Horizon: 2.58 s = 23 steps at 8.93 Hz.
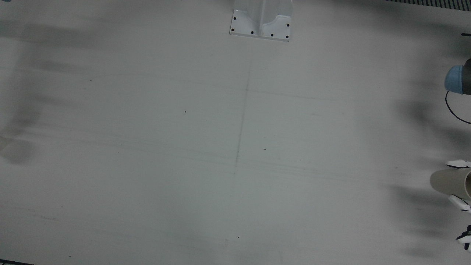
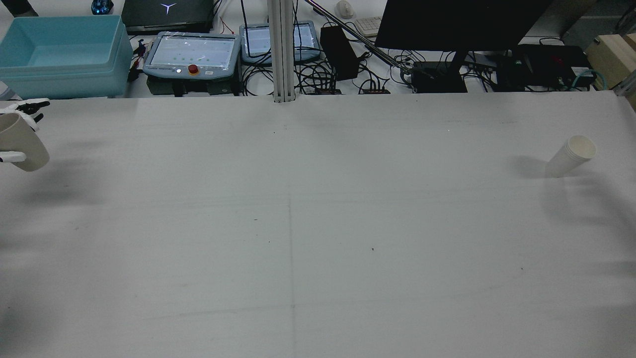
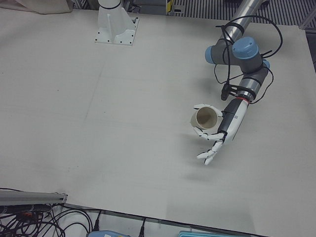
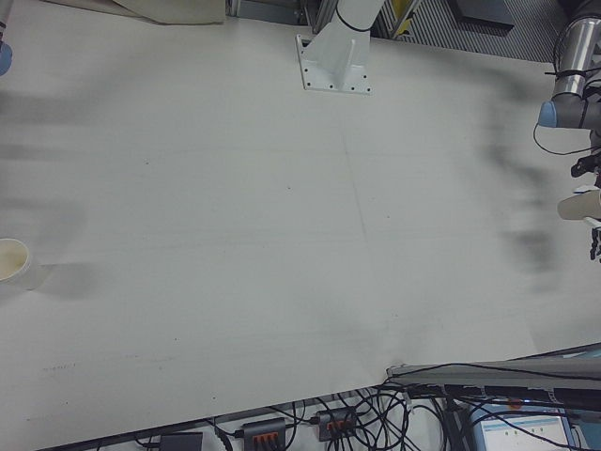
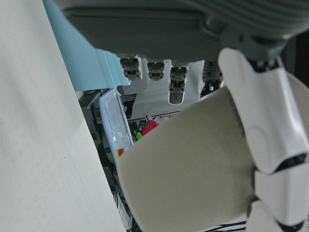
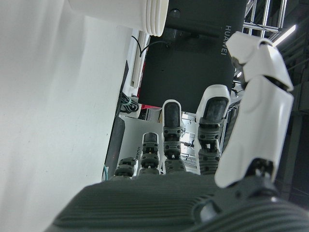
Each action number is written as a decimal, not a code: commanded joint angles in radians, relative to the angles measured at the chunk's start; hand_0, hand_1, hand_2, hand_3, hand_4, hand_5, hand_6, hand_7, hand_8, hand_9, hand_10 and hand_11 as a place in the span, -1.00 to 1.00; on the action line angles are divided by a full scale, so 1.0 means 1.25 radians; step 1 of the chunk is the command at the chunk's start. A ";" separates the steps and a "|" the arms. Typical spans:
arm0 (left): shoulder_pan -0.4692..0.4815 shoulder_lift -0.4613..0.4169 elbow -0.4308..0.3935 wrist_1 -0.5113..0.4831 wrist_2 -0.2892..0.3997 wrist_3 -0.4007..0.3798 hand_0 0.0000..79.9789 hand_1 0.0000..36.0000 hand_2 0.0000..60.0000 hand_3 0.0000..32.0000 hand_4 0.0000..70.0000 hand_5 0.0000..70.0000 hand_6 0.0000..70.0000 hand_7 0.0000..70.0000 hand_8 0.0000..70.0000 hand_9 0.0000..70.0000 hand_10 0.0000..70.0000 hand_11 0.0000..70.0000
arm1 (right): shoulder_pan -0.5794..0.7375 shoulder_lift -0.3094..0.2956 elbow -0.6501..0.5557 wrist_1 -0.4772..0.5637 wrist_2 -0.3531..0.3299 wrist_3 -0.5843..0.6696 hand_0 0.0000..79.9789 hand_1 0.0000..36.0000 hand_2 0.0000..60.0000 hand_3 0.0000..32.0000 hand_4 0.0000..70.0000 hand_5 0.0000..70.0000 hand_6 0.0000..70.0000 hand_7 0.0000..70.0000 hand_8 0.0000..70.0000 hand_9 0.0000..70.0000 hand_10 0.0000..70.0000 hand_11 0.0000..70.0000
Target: Pour water
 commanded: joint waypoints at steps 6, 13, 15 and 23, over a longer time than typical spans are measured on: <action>0.000 0.020 -0.026 0.012 -0.006 -0.004 0.41 1.00 1.00 -1.00 1.00 1.00 -0.69 -0.41 -0.85 -0.78 -0.85 -0.75 | -0.085 0.124 -0.086 -0.032 -0.004 -0.058 0.36 -0.05 -0.94 -1.00 -0.42 -0.44 -0.77 -0.79 -0.98 -1.00 -1.00 -1.00; 0.001 0.033 -0.020 0.000 -0.010 -0.003 0.37 0.99 1.00 -1.00 1.00 1.00 -0.71 -0.44 -0.85 -0.79 -0.84 -0.75 | -0.099 0.176 -0.128 -0.084 0.032 -0.102 0.34 -0.16 -1.00 -0.82 -0.87 -0.26 -0.83 -0.64 -0.99 -0.97 -1.00 -1.00; 0.001 0.033 -0.020 -0.001 -0.009 -0.004 0.38 0.99 1.00 -1.00 1.00 1.00 -0.71 -0.44 -0.85 -0.78 -0.84 -0.74 | -0.106 0.181 -0.129 -0.087 0.032 -0.130 0.34 -0.11 -1.00 -0.79 -0.89 -0.26 -0.83 -0.63 -0.99 -0.97 -1.00 -1.00; 0.003 0.033 -0.018 -0.008 -0.011 0.003 0.38 0.96 1.00 -1.00 1.00 1.00 -0.70 -0.44 -0.85 -0.79 -0.83 -0.73 | -0.141 0.207 -0.128 -0.107 0.039 -0.166 0.33 -0.09 -1.00 -0.62 -0.91 -0.22 -0.82 -0.54 -0.99 -0.95 -1.00 -1.00</action>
